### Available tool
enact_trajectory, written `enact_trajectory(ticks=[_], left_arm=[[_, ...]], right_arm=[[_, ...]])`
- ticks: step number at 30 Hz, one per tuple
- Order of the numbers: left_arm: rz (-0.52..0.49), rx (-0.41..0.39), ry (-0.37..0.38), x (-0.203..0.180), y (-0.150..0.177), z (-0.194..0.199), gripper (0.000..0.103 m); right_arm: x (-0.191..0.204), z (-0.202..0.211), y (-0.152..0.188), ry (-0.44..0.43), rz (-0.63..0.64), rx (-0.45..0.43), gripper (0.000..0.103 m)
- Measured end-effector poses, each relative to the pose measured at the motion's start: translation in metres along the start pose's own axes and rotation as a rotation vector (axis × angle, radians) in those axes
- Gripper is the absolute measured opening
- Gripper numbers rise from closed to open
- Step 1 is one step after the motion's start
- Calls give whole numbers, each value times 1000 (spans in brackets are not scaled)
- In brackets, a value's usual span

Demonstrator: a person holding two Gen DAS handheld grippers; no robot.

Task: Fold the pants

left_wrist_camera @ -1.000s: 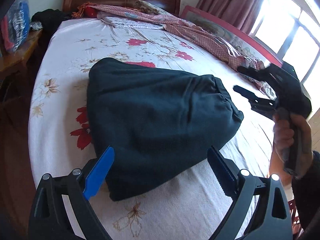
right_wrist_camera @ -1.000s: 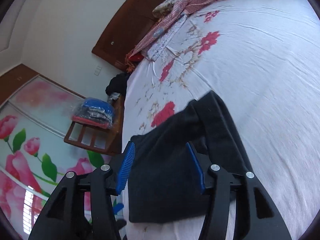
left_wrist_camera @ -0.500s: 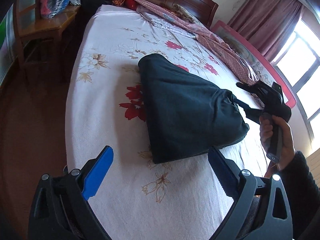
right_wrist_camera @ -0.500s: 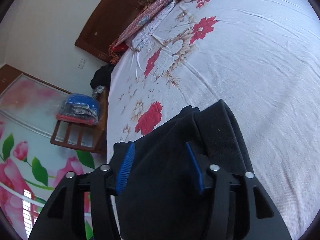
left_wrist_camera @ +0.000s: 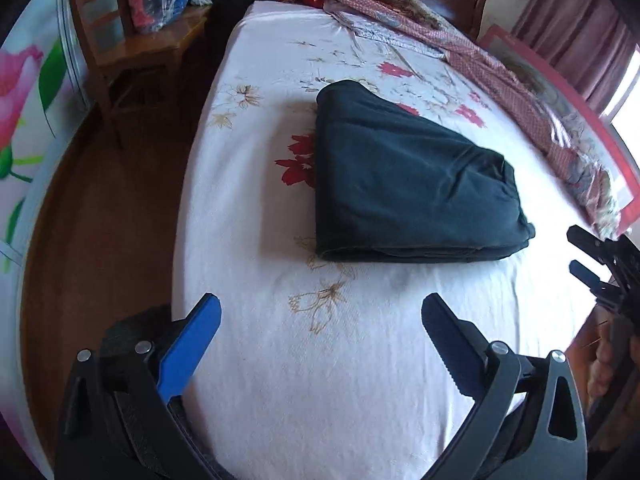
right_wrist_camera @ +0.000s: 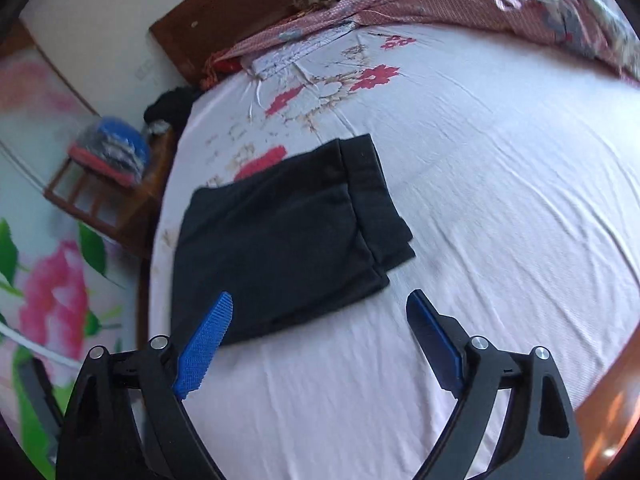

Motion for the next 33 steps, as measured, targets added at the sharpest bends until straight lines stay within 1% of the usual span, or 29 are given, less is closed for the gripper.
enact_trajectory(ticks=[2,4,6,7,8,9,11,12,13,14,16,18,20,22,23,26,28,29,33], left_arm=[[-92,-33,-100,-13,2,9,101],[-148,-61,-159,-23,5,15,101],[-167,-77,-207,-28,10,19,101],[-167,-85,-222,-29,13,20,101],[-163,-94,-227,-30,18,20,101],[-162,-98,-236,-30,23,20,101],[-162,-106,-245,-28,37,18,101],[-158,-116,-244,-26,42,18,101],[-146,-127,-235,-23,47,18,101],[-138,-144,-234,-22,49,19,101],[-126,-194,-204,-20,48,21,101],[-128,-243,-181,-22,46,24,101],[-136,-280,-153,-26,47,28,101],[-155,-276,-130,-30,51,28,101],[-171,-272,-136,-33,51,27,101],[-245,-290,-216,-43,55,28,101],[-239,-281,-185,-44,55,29,101],[-230,-276,-170,-43,54,29,101],[-214,-272,-173,-40,53,30,101]], right_arm=[[8,7,28,48,79,13,88],[10,14,55,104,136,3,88],[12,18,73,129,160,-13,88],[12,20,80,136,153,-21,88],[13,21,84,131,141,-24,88],[13,22,88,103,132,-30,88],[20,26,90,84,130,-56,88],[22,29,91,82,139,-87,88],[26,32,90,97,160,-125,93],[31,35,91,105,189,-164,96],[40,40,96,107,263,-238,97],[45,39,102,121,301,-274,97],[41,37,104,104,277,-274,97],[36,37,103,106,246,-265,97],[34,38,102,90,228,-264,97],[34,40,101,83,218,-259,97],[36,39,103,88,225,-246,97],[36,38,103,70,216,-234,97],[40,38,102,79,230,-235,97]])
Point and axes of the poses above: each gripper's, at about its wrist camera, not at the fingertips, and z roughly against the way its jaws point, x to its left, y to its underside, the point moved 2 cm from there along -z, roughly the way its jaws point, and after that the axes turned 12 degrees about -x, right-handed, at the moved point
